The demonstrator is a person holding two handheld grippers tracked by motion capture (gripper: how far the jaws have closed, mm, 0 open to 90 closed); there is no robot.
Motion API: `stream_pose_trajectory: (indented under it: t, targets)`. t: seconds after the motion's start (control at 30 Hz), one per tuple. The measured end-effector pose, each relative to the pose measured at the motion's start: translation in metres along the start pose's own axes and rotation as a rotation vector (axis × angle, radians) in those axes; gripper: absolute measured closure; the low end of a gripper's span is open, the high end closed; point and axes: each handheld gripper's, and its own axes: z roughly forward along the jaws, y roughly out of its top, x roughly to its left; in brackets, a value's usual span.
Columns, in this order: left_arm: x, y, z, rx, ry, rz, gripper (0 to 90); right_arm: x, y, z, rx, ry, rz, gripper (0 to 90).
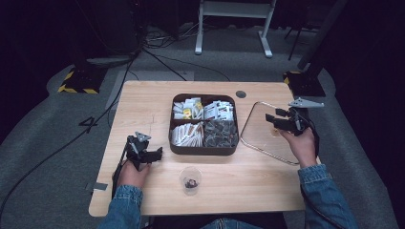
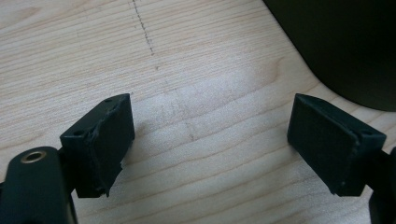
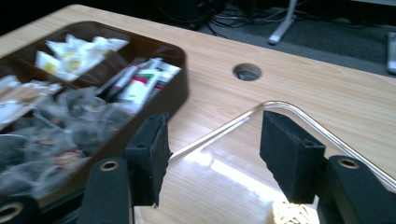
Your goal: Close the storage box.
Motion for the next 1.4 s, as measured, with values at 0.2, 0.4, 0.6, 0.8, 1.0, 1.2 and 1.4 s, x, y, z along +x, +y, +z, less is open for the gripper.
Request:
stream_pose_trajectory:
  t: [0.2,0.4,0.6,0.8,1.0,1.2,1.4]
  targets:
    - [0.0,-0.001,-0.001,0.002,-0.011,0.008,15.3,-0.017,-0.003,0.006,0.018,-0.071,-0.017,41.0]
    - [0.0,-0.001,-0.001,0.002,-0.012,0.008,15.3,-0.034,-0.012,0.017,0.049,-0.102,0.026,40.9]
    - [0.0,-0.002,-0.002,0.0,-0.017,0.017,15.2,-0.042,-0.02,0.029,0.07,-0.094,0.061,40.7]
    - [0.0,-0.002,-0.002,0.001,-0.021,0.019,15.1,-0.052,-0.031,0.037,0.101,-0.12,0.081,40.3]
    - [0.0,-0.002,-0.002,0.002,-0.021,0.019,15.1,-0.06,-0.041,0.041,0.13,-0.133,0.109,39.9]
    - [0.0,-0.002,-0.002,0.002,-0.021,0.019,15.1,-0.064,-0.05,0.049,0.179,-0.138,0.125,40.1]
    - [0.0,-0.002,-0.002,0.002,-0.022,0.019,15.1,-0.064,-0.056,0.056,0.225,-0.131,0.127,41.7]
